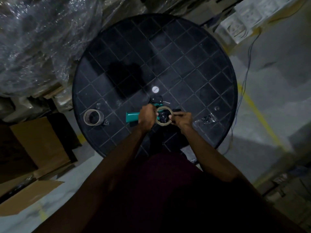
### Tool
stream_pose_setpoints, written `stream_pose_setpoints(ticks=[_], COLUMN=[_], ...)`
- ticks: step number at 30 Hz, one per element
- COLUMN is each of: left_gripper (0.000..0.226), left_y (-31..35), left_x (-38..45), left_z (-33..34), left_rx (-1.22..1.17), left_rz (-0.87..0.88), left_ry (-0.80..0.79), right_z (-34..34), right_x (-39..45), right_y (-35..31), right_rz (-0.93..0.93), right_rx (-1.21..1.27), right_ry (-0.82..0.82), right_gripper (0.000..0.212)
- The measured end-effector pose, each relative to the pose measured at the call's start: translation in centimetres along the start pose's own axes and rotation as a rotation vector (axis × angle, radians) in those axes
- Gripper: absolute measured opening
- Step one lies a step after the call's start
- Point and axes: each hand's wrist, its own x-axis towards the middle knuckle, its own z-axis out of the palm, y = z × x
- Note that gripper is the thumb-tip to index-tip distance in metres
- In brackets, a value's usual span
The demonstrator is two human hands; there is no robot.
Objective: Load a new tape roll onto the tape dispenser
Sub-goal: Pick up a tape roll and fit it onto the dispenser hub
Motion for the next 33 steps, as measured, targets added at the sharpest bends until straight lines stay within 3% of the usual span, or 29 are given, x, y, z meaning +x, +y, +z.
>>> stream_pose_setpoints(ticks=[4, 7, 12, 20, 29, 33], left_gripper=[0.012, 0.023, 0.02, 0.009, 0.016, 0.028], left_y=[-0.6, -0.8, -0.2, -0.8, -0.5, -0.1], left_x=[-0.5, -1.1, -1.8, -0.4, 1.0, 0.8], left_z=[0.4, 0.7, 1.0, 0.7, 1.1, 1.1], left_rx=[-0.047, -0.106, -0.103, -0.045, 0.112, 0.306], left_rz=[0.003, -0.053, -0.09, -0.033, -0.026, 0.054], left_ry=[-0.009, 0.009, 0.023, 0.014, 0.0, -0.017], right_z=[0.4, 0.5, 0.5, 0.7, 1.8, 1.9], right_x=[0.6, 0.6, 0.2, 0.9, 1.1, 1.5], right_y=[-0.2, -0.5, -1.1, -0.3, 1.1, 0.6], right_rz=[-0.083, -0.117, -0.162, 0.063, 0.119, 0.168], right_rx=[-0.166, -0.218, -0.315, -0.018, 0.141, 0.138], right_ry=[0.039, 0.036, 0.057, 0.016, 0.064, 0.063], right_gripper=[0.01, 0.021, 0.02, 0.023, 0.022, 0.024])
